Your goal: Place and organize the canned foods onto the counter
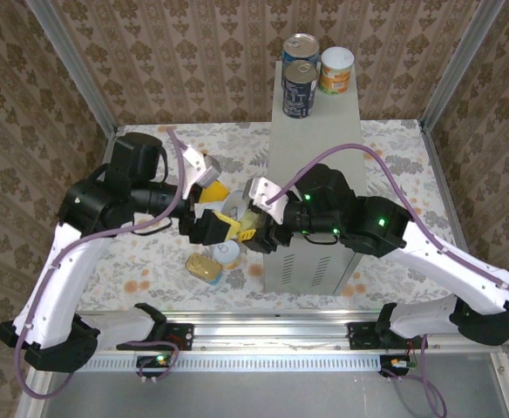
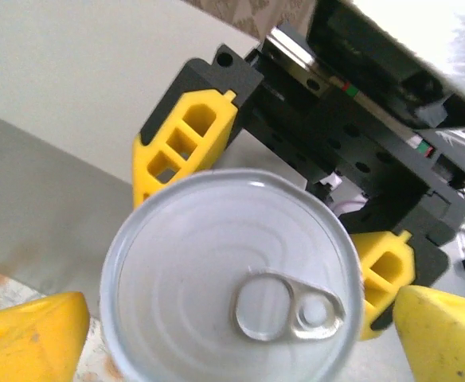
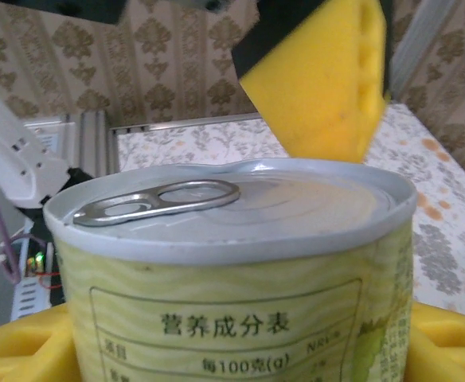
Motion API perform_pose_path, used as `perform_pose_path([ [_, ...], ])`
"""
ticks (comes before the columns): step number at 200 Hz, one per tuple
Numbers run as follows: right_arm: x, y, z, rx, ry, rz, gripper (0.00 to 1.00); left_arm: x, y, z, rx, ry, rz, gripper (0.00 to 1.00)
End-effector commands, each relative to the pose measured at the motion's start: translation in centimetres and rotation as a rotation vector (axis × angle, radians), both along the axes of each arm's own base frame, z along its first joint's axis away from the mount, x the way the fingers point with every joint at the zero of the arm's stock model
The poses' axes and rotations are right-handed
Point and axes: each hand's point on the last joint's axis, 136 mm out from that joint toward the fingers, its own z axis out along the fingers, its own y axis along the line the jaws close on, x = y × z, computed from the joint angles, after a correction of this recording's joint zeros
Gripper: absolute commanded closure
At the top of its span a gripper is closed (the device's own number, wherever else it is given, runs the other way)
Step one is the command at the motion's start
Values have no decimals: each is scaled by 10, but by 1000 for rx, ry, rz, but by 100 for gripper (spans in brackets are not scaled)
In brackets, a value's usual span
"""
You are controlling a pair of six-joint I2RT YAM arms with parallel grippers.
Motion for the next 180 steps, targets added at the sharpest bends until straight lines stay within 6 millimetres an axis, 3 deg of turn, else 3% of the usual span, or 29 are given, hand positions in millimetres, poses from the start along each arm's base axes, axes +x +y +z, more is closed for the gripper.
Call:
perform_pose_path([
  [1,12,-17,43,171,-84,-114,35,-3,5,23,-73,-109,14,0],
  [53,32,-74,54,325,-154,-358,35,12,11,30,-120,-112,68,0],
  [82,38,-112,45,348,-178,-508,34,24,12,31,-144,-111,100,0],
  [118,42,-147,20,276,-152,-626,32,39,13,33,-166,-120,149,0],
  [180,35,-160,5,222,-99,-638,21,52,11,33,-190,-123,173,0],
])
